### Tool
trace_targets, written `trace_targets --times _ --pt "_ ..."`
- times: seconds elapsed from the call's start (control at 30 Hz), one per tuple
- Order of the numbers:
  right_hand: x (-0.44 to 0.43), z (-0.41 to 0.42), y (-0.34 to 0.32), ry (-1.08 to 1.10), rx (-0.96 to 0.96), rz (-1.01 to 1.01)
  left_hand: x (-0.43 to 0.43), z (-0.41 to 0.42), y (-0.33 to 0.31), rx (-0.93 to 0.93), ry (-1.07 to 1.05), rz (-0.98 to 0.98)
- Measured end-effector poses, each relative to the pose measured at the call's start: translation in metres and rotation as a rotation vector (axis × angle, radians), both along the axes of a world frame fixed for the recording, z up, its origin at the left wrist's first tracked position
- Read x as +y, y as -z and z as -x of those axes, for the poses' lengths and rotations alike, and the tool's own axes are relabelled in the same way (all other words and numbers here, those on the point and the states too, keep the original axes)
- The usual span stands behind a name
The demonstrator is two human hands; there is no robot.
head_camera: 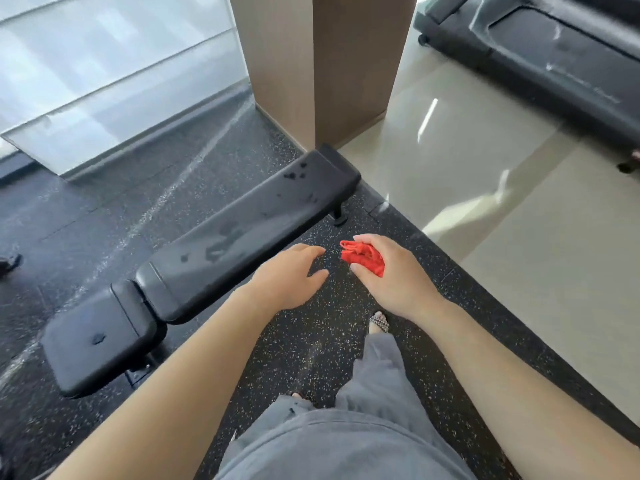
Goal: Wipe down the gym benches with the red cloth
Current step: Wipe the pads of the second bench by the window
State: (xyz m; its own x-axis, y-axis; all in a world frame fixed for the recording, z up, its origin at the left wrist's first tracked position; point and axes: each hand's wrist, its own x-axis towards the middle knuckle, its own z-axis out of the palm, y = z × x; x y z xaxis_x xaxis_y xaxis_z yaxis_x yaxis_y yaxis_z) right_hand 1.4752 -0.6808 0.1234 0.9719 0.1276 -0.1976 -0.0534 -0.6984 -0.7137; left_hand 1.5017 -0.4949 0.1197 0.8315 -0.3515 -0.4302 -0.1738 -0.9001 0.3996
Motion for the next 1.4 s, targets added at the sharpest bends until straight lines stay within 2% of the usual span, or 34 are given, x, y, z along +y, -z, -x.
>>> trace_targets --times 0.4,0.6,1.03,1.4 --pt "-0.075 -0.216 0.015 -0.258 0.067 0.044 -0.078 -0.17 0.016 0.073 -0.27 0.026" --pt "-0.074 -0.277 0.028 -0.295 0.105 0.05 -0.074 -0.221 0.029 0.124 -0.313 0.014" --pt "-0.066 -0.389 0.045 -0.292 0.096 0.048 -0.076 -0.34 0.046 0.135 -0.27 -0.002" --pt "-0.107 -0.487 0.088 -0.509 0.164 -0.041 -0.122 -0.385 0.086 0.162 -0.587 -0.011"
